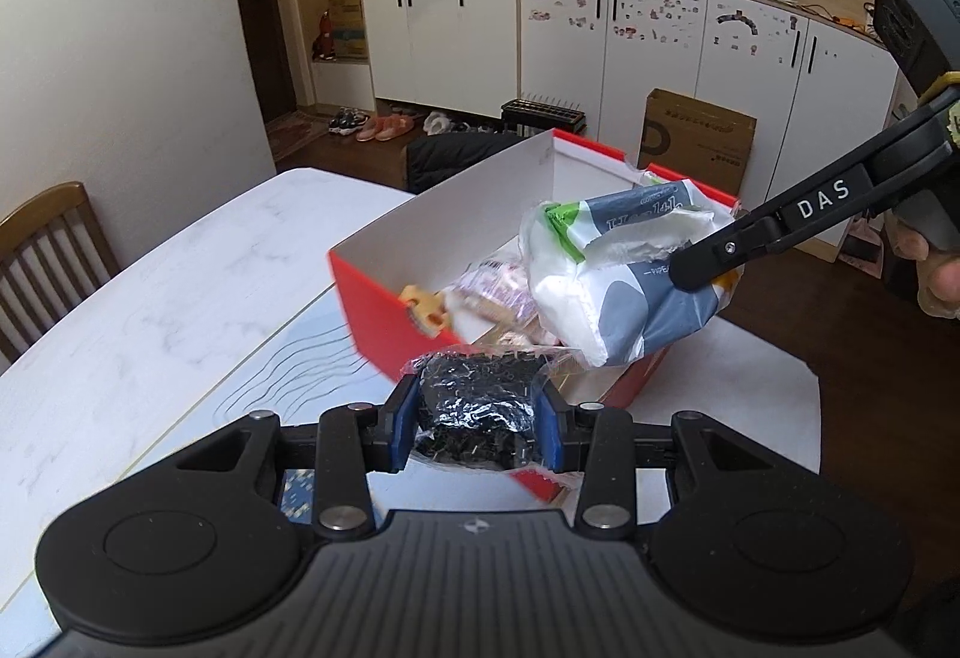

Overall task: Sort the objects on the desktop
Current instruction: 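Carry the black-item bag and tissue pack with both tools over the shoebox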

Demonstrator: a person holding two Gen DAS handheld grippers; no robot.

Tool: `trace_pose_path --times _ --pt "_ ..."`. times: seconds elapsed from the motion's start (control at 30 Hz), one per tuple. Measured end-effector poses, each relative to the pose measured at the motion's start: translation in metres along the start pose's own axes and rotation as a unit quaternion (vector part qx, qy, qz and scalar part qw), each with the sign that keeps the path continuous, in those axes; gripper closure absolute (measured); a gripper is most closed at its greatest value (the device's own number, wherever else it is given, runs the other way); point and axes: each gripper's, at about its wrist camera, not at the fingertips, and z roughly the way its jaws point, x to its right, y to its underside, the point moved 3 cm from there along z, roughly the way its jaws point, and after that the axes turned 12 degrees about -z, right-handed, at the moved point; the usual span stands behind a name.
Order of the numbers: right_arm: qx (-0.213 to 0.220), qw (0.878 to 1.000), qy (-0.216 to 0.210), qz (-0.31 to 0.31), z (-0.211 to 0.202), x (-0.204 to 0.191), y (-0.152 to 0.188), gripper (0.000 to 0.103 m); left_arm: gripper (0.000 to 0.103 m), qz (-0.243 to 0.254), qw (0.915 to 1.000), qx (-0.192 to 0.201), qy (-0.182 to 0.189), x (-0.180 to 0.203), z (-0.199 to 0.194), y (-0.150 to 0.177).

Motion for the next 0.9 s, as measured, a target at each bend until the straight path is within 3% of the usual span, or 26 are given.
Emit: trace_pose_path --times 0.43,0.9 --pt "-0.014 1.000 0.027 0.008 0.016 0.065 -0.008 0.078 0.065 0.024 0.9996 -0.001 -0.016 0.029 0.044 -0.028" --pt "-0.065 0.997 0.029 -0.041 0.063 0.074 -0.018 0.078 0.065 0.047 0.9970 -0.035 -0.051 0.029 0.127 -0.051"
